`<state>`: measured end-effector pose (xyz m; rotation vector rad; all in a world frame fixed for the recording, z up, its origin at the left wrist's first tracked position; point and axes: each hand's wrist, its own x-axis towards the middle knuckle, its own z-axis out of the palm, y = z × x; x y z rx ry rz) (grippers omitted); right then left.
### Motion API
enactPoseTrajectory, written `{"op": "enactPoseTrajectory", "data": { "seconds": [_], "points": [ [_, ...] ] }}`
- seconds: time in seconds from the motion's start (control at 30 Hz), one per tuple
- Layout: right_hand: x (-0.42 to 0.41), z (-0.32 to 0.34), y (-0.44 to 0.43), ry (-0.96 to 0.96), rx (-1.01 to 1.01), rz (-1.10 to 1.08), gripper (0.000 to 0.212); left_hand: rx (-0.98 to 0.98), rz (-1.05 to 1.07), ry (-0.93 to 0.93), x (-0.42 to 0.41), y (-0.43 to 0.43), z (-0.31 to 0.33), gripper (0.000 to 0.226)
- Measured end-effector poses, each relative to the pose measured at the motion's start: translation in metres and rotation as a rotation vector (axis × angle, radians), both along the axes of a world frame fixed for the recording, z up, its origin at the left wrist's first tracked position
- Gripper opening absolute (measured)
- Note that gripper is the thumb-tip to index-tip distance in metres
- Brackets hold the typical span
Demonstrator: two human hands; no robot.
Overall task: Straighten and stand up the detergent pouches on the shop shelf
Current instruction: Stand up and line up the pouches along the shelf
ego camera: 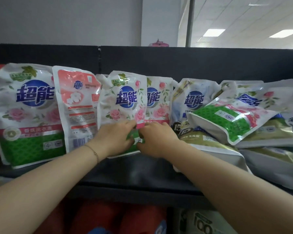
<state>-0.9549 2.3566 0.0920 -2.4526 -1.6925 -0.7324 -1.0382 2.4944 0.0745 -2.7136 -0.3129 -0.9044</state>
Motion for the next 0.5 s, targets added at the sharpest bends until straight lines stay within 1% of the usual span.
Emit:
{"op": "enactPoseTrajectory", "data": {
  "seconds": [0.13, 0.23, 0.27, 0.4, 0.5],
  "points": [
    [0.018, 0.018, -0.023, -0.034, 0.019, -0.013, 0.034, -0.071, -0.051, -0.031, 0.031, -0.011, 0.014, 0.027],
    [0.034, 0.032, -0.048, -0.064, 0.063, -0.027, 0.029, -0.141, -0.102, -0.001, 0.060, -0.027, 0.028, 0.030],
    [0.040, 0.035, -0.057, -0.075, 0.081, -0.032, 0.028, -0.172, -0.130, -0.008, 0.071, -0.033, 0.033, 0.028],
    [0.064, 0.045, -0.093, -0.102, 0.128, -0.108, 0.028, -0.355, -0.265, -0.038, 0.113, -0.053, 0.048, 0.012],
    [0.080, 0.053, -0.118, -0.107, 0.120, -0.141, 0.028, -0.493, -0.298, -0.002, 0.140, -0.065, 0.061, 0.015]
  ]
}}
